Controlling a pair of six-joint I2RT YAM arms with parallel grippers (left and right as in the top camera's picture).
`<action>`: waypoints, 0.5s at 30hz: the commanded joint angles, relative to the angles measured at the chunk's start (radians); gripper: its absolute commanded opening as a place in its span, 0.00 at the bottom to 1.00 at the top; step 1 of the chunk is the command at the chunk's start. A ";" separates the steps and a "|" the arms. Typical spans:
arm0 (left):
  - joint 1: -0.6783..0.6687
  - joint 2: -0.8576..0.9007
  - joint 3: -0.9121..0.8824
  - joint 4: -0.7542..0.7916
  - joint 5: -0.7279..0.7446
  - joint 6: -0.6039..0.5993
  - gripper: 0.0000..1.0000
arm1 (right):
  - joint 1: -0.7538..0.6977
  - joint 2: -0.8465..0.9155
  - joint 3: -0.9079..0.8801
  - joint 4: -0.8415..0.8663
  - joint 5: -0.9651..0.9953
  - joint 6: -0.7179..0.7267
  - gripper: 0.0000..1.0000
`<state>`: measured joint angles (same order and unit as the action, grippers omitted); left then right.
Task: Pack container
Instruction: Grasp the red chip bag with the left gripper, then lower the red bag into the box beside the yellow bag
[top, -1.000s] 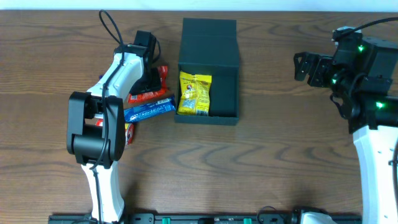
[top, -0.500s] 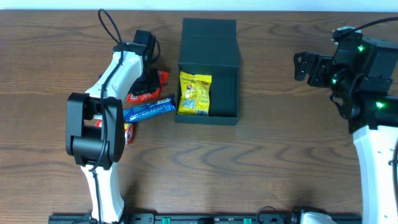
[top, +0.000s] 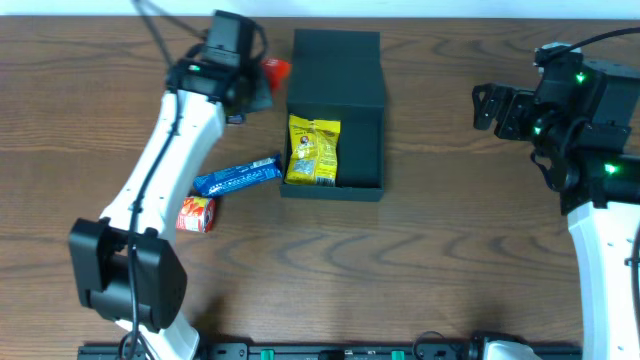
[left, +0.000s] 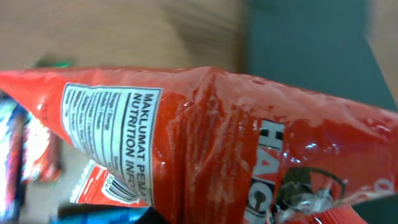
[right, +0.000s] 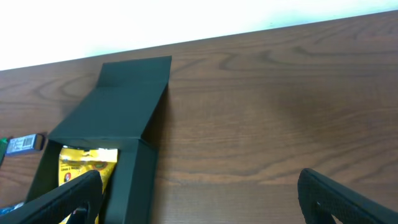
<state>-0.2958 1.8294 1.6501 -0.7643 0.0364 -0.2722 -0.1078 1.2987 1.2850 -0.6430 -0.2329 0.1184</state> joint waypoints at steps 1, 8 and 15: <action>-0.075 0.003 0.012 0.007 0.142 0.499 0.10 | -0.005 0.000 0.003 -0.003 -0.007 -0.036 0.99; -0.178 0.005 0.011 -0.084 0.148 1.065 0.06 | -0.005 0.000 0.003 -0.013 -0.007 -0.076 0.99; -0.182 0.023 0.004 -0.129 0.188 1.190 0.07 | -0.005 0.000 0.003 -0.024 -0.008 -0.076 0.99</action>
<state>-0.4805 1.8336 1.6501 -0.8928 0.1852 0.7994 -0.1078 1.2987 1.2850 -0.6636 -0.2329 0.0631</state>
